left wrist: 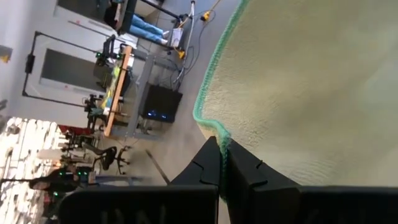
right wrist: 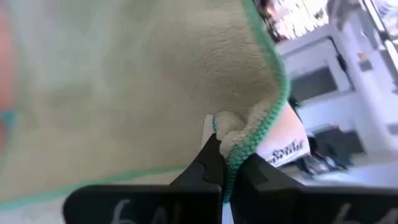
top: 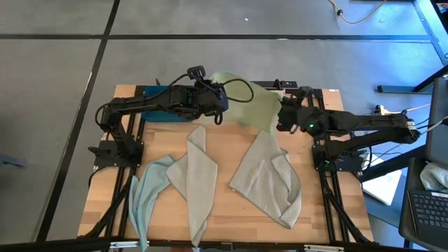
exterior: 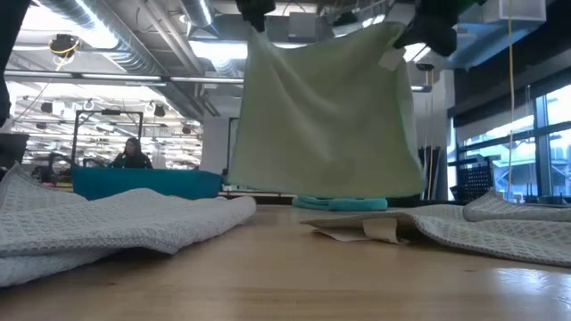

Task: Fold microfiber towels
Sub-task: Fold the green towel

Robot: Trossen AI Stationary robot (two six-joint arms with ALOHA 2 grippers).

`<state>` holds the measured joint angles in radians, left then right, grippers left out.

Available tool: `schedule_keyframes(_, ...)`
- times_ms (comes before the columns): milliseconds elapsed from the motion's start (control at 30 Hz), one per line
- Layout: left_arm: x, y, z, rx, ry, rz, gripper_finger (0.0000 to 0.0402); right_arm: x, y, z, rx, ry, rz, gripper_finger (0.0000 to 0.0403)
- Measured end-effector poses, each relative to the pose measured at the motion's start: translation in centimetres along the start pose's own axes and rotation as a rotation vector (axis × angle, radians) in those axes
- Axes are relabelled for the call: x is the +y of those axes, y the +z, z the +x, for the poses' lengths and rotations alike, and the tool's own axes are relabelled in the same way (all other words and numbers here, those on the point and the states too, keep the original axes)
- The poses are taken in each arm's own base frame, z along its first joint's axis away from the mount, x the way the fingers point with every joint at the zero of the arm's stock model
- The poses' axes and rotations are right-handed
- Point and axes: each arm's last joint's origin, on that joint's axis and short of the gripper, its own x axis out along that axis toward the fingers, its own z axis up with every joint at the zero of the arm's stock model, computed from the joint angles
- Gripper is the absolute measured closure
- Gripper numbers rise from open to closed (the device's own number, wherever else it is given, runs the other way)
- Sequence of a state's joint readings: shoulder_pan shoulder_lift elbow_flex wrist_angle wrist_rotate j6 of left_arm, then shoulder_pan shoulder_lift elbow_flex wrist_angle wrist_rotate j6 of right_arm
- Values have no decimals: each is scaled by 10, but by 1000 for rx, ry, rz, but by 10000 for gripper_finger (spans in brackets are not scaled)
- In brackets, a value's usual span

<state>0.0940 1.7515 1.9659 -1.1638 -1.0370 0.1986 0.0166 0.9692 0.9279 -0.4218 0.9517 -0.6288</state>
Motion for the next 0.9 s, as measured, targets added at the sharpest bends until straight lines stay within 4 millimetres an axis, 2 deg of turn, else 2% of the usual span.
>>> schedule_keyframes(100,-4,-6,-5,26,-14,-8,402,-8,-4,-12,-123,124,83,398)
schedule_keyframes(233,-16,-15,-24,50,-50,-16,402,-6,-10,-30,-305,477,200,398)
schedule_keyframes(333,-26,-21,-44,46,-77,-41,402,5,-14,-39,-313,732,219,398)
schedule_keyframes(433,-38,-26,-69,10,-115,-75,402,19,-15,-46,-272,900,209,398)
schedule_keyframes(667,-85,-46,-125,-54,-298,-81,402,45,-2,-65,-270,1170,210,398)
schedule_keyframes(800,-113,-66,-148,-58,-357,-58,402,60,6,-75,-270,1244,198,398)
schedule_keyframes(900,-126,-80,-160,-79,-345,-60,402,70,11,-78,-265,1267,165,398)
